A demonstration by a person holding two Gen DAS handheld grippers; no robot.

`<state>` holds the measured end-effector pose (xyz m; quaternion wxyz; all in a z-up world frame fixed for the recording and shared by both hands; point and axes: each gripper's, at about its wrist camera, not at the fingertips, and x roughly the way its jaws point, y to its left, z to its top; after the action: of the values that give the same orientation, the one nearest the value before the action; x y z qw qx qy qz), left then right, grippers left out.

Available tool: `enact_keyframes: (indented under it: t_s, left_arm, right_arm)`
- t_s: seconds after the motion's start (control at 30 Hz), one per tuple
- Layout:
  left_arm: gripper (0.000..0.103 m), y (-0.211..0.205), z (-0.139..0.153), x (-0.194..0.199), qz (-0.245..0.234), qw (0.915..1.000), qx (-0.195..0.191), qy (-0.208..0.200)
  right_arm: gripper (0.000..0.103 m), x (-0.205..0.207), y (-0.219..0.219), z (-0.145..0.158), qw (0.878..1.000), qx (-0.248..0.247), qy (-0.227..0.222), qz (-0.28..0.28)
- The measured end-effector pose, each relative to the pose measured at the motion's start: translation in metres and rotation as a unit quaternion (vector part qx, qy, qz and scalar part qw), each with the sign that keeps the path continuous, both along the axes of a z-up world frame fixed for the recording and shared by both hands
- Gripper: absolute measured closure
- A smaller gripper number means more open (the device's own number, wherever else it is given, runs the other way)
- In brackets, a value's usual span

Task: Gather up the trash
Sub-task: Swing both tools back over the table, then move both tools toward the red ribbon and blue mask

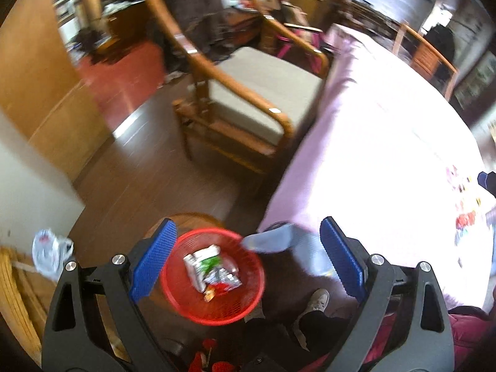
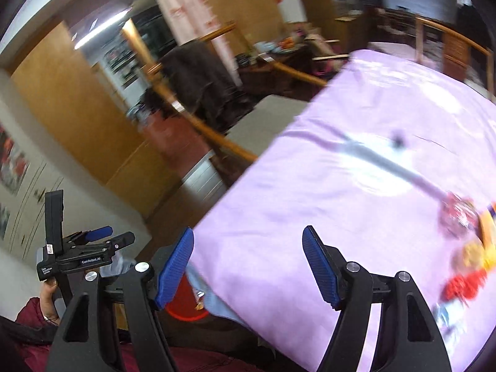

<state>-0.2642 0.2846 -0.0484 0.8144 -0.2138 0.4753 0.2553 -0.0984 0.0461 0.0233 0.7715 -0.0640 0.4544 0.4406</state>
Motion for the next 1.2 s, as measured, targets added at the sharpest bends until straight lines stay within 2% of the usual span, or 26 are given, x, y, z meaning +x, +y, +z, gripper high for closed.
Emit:
enact_keyframes:
  t_s: [0.23, 0.47, 0.67, 0.77, 0.87, 1.0, 1.2]
  left_arm:
    - [0.012, -0.048, -0.007, 0.078, -0.115, 0.9934, -0.003, 0.005]
    - [0.011, -0.111, -0.010, 0.145, -0.213, 0.9770, 0.005, 0.014]
    - [0.011, -0.156, -0.013, 0.182, -0.258, 0.9657, 0.017, 0.022]
    - [0.011, -0.172, -0.013, 0.189, -0.267, 0.9628, 0.028, 0.031]
    - [0.011, -0.178, -0.011, 0.190, -0.262, 0.9634, 0.041, 0.040]
    - [0.011, -0.176, -0.010, 0.183, -0.236, 0.9689, 0.050, 0.055]
    - [0.011, -0.161, -0.006, 0.159, -0.174, 0.9800, 0.056, 0.077]
  right_arm:
    - [0.029, 0.021, -0.087, -0.007, 0.993, 0.011, 0.007, -0.117]
    - [0.027, 0.046, -0.186, -0.021, 0.969, 0.027, 0.028, -0.243]
    - [0.027, 0.070, -0.247, -0.043, 0.949, 0.018, 0.044, -0.312]
    - [0.027, 0.086, -0.265, -0.061, 0.942, 0.008, 0.062, -0.329]
    - [0.027, 0.101, -0.277, -0.077, 0.943, 0.003, 0.077, -0.324]
    - [0.027, 0.123, -0.275, -0.092, 0.947, -0.002, 0.085, -0.309]
    - [0.027, 0.161, -0.270, -0.107, 0.947, 0.013, 0.114, -0.299]
